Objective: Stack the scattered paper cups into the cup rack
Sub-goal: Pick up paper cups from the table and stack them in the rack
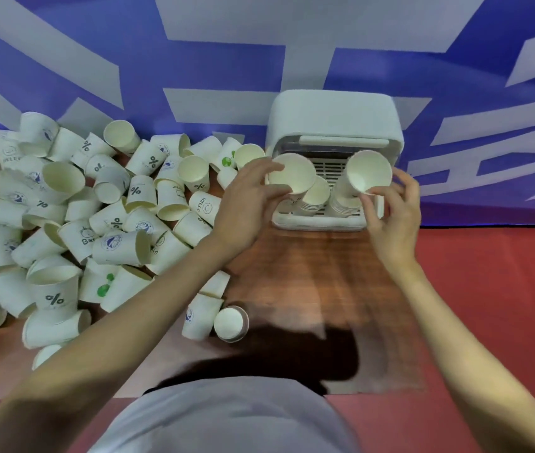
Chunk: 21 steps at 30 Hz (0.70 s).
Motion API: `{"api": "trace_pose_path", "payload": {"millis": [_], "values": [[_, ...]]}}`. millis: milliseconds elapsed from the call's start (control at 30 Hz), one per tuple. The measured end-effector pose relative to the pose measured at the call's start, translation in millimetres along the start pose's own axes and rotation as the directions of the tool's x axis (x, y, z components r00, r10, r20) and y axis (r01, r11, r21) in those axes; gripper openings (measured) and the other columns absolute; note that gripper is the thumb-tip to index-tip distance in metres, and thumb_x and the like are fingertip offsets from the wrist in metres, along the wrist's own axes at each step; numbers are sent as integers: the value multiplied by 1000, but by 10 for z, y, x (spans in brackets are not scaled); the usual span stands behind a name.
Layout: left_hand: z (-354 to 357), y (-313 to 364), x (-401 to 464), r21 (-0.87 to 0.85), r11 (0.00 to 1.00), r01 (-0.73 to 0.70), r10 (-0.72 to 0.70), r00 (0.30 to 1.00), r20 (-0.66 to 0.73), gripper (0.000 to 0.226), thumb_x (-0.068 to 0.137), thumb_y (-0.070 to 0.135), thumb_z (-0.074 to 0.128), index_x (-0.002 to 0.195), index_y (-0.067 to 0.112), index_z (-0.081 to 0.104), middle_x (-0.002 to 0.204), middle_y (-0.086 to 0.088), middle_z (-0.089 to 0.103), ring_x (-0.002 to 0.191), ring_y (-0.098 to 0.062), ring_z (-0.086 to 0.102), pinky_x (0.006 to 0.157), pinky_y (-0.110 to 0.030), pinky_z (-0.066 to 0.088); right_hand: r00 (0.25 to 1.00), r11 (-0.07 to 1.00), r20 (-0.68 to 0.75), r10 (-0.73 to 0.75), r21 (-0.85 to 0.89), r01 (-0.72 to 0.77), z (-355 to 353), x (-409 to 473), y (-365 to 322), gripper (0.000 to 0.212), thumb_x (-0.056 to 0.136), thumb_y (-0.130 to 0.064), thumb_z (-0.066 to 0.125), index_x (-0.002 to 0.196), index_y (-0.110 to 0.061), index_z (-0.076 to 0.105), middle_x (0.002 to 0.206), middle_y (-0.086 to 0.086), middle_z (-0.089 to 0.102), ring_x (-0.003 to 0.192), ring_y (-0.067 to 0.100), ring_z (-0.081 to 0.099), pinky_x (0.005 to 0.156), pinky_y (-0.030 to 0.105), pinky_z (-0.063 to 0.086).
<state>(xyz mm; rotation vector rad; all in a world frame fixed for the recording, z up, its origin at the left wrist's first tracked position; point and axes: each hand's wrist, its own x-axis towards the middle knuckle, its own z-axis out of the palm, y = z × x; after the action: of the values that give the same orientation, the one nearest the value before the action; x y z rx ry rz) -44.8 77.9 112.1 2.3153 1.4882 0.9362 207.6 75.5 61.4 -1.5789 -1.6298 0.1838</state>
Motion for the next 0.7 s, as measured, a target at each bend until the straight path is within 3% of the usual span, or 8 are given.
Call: {"api": "trace_pose_path", "payload": {"millis": [200, 400, 700], "values": [[366, 130, 306, 7, 996, -89, 89, 995, -52, 10, 82, 8, 68, 86, 6, 77, 112, -19, 66, 112, -37, 60, 89, -43, 53, 999, 999, -30, 44, 6, -44, -8, 146, 254, 12, 87, -16, 67, 92, -5, 66, 131, 16, 47, 97, 27, 61, 82, 27, 45], [658, 45, 348, 120, 986, -113, 117, 993, -28, 7, 77, 7, 74, 84, 9, 76, 111, -18, 67, 110, -38, 61, 85, -42, 54, 996, 997, 56, 69, -31, -67, 136, 133, 393, 15, 86, -18, 69, 90, -4, 66, 131, 15, 48, 101, 28, 60, 84, 49, 51], [882, -3, 399, 108, 993, -54, 50, 998, 37, 10, 83, 8, 69, 91, 5, 75, 113, -20, 66, 116, -40, 57, 88, -46, 53, 967, 984, 204, 154, -117, -132, 341, 56, 520, 17, 85, -19, 70, 92, -3, 68, 131, 18, 50, 107, 31, 58, 93, 54, 46]]}}
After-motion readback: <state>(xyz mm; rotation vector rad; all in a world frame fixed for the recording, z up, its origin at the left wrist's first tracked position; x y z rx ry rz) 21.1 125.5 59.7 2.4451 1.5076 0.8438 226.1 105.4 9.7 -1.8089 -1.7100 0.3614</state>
